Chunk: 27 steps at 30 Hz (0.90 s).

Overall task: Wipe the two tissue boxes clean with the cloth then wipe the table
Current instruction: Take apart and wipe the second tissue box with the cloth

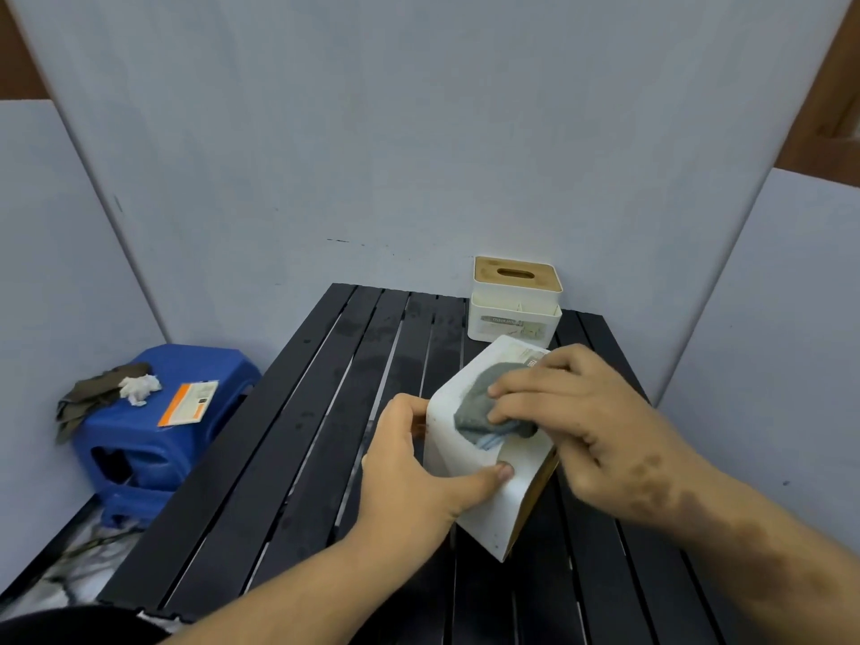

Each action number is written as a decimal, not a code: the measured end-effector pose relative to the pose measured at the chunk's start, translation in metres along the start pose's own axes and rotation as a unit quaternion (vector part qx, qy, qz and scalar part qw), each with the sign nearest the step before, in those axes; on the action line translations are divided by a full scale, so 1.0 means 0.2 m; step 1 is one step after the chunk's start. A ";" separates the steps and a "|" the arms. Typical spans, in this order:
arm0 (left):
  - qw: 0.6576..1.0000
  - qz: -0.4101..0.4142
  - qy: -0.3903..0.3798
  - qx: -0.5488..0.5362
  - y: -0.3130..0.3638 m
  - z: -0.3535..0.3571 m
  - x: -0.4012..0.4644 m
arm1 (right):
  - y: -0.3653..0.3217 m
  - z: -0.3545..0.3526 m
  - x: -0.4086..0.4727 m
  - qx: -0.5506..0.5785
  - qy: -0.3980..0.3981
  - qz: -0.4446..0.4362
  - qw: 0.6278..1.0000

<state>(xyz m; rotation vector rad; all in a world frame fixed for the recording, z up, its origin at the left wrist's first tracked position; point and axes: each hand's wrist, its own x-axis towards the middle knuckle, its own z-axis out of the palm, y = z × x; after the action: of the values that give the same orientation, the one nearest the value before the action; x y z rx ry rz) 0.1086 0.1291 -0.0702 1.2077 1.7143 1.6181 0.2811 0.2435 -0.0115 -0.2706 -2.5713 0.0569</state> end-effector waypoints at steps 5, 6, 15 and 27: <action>0.998 -0.026 0.016 0.054 -0.01 0.03 0.01 | 0.22 0.00 -0.08 0.035 0.084 0.171 0.981; 0.997 -0.029 0.012 0.065 -0.01 0.03 0.01 | 0.22 0.01 -0.09 0.043 0.095 0.192 0.976; 0.968 0.018 -0.144 0.203 0.13 -0.13 0.09 | 0.11 -0.11 -0.16 0.059 0.123 0.287 0.948; 0.650 0.342 -0.341 0.587 0.47 -0.25 0.38 | -0.16 -0.08 -0.29 0.181 -0.026 0.451 0.873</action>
<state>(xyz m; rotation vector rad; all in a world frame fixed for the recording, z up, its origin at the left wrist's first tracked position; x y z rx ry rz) 0.0552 0.1580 0.0449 2.8253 1.7378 -0.1681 0.3325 0.2009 -0.0252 -1.2964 -2.1903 0.8771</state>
